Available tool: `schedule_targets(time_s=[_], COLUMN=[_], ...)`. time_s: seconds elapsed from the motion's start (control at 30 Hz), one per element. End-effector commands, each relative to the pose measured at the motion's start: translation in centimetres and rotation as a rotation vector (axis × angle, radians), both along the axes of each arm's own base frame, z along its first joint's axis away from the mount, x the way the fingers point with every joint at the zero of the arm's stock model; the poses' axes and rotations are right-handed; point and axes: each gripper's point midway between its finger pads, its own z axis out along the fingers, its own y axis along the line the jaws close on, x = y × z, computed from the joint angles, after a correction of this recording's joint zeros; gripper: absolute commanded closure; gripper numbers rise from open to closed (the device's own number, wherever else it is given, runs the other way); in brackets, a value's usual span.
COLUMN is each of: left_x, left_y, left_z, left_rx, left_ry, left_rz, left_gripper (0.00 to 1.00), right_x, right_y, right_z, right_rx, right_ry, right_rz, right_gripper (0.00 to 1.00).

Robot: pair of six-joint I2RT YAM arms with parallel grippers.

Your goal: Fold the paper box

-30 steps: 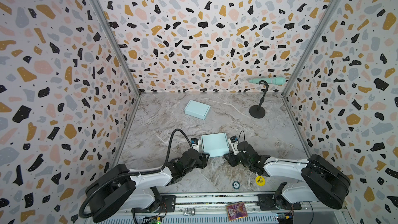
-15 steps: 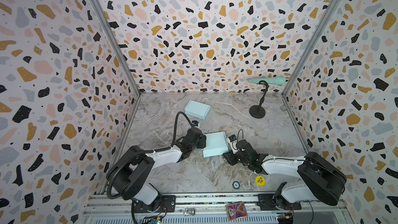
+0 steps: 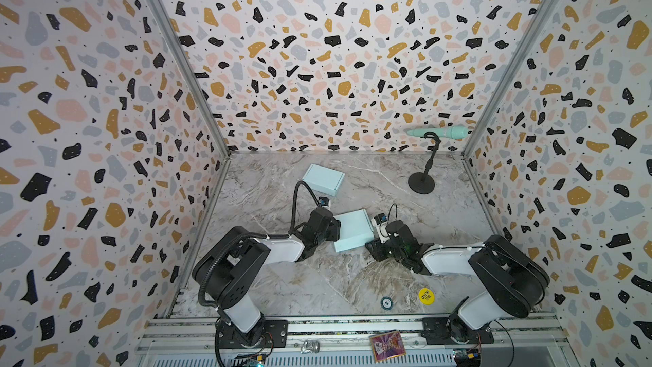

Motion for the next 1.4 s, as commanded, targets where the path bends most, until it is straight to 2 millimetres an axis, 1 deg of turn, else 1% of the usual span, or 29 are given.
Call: schedule_targets(time_s=[0.0,0.17,0.27,0.37,0.43,0.53,0.6,0.7,0.83,0.9,1.03,1.17,1.27,1.37], left_x=[-2.7,-3.0,-3.5,-4.4,-5.0,-5.1,-4.2,-2.0,1.1,2.4,4.6,5.4,5.1,4.2], left_y=[0.7,0.5,0.2,0.4,0.8,1.9,2.0,2.0,0.9,0.2,-0.3,-0.6,-1.0,-1.1], left_z=[-4.0,-3.9,-3.5,-2.5,-1.4,0.1,1.3,2.3,2.3,2.2,1.4,0.7,-0.1,-0.5], left_rx=[0.065,0.051,0.031,0.013,0.003,0.016,0.014,0.029,0.077,0.086,0.105,0.146,0.142,0.120], left_ry=[0.126,0.134,0.139,0.137,0.127,0.112,0.093,0.075,0.080,0.073,0.084,0.089,0.109,0.126], left_rz=[-0.061,-0.073,-0.086,-0.092,-0.092,-0.070,-0.071,-0.072,-0.102,-0.114,-0.126,-0.148,-0.175,-0.192], left_gripper=[0.40,0.41,0.41,0.41,0.39,0.32,0.25,0.23,0.22,0.22,0.22,0.22,0.21,0.24], right_x=[1.6,2.4,2.4,2.2,2.1,1.9,2.0,1.9,1.9,1.6,0.4,-0.8,-1.4,-1.6], right_y=[0.4,0.9,0.8,0.3,-0.2,-0.8,-1.0,-1.0,-1.0,-1.2,-2.0,-2.4,-2.4,-2.4], right_z=[0.4,0.0,0.0,0.3,0.5,0.8,1.0,0.9,1.3,1.6,2.0,2.1,2.4,2.9], right_rx=[0.005,0.000,-0.001,-0.003,-0.012,-0.025,-0.025,-0.024,-0.017,-0.016,-0.006,-0.004,-0.003,0.009], right_ry=[-0.029,-0.031,-0.031,-0.040,-0.045,-0.059,-0.065,-0.062,-0.064,-0.062,-0.055,-0.042,-0.037,-0.042], right_rz=[-0.020,-0.017,-0.018,-0.028,-0.037,-0.040,-0.044,-0.044,-0.043,-0.049,-0.054,-0.051,-0.042,-0.044], right_gripper=[0.56,0.56,0.56,0.55,0.54,0.53,0.53,0.53,0.53,0.53,0.52,0.52,0.53,0.53])
